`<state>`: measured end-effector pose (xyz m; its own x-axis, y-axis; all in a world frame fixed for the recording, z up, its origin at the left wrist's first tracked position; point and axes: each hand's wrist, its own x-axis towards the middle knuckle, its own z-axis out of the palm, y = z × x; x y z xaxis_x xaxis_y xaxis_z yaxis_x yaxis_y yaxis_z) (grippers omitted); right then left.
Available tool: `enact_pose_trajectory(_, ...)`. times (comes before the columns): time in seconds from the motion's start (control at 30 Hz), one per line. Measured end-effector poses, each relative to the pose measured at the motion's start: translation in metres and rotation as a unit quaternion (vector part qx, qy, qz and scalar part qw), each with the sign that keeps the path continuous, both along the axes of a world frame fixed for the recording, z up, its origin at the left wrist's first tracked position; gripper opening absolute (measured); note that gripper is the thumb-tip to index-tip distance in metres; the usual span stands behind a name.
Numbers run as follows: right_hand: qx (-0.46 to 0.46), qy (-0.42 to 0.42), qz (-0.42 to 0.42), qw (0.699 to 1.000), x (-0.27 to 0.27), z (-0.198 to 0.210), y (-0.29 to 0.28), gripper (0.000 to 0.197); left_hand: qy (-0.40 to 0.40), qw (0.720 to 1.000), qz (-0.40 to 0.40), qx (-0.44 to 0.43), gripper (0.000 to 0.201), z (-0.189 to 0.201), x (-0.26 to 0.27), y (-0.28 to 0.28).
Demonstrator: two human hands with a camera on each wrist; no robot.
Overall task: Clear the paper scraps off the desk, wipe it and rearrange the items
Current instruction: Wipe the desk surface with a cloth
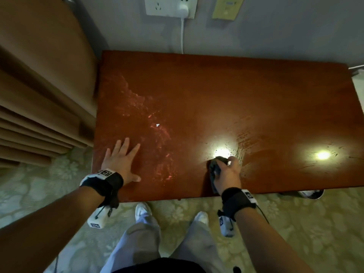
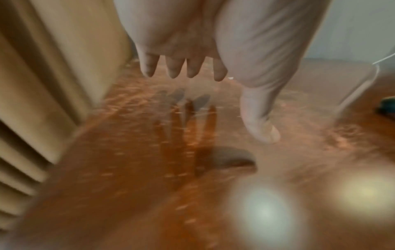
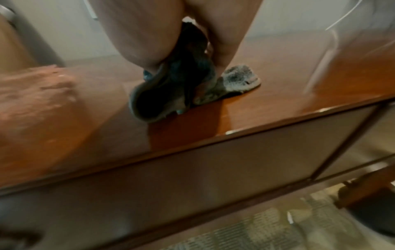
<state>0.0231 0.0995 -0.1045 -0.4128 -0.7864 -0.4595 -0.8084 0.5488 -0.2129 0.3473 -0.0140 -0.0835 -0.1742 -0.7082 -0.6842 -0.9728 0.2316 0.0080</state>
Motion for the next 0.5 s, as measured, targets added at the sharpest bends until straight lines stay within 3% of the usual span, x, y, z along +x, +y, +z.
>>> enact_pose_trajectory(0.17,0.037,0.056,0.021,0.998,0.012,0.002,-0.009,0.047,-0.048,0.997,0.015,0.063,0.142,-0.006,0.061,0.004)
enact_pose_trajectory(0.33,0.058,0.038,0.043,0.997,0.061,0.003,-0.014,0.058,-0.034,0.998,0.008,0.054,0.147,-0.019,0.064,0.011)
enact_pose_trajectory(0.5,0.045,-0.039,0.092,0.994,0.134,0.006,-0.016,0.073,-0.026,0.997,0.014,0.074,0.145,-0.022,0.066,0.009)
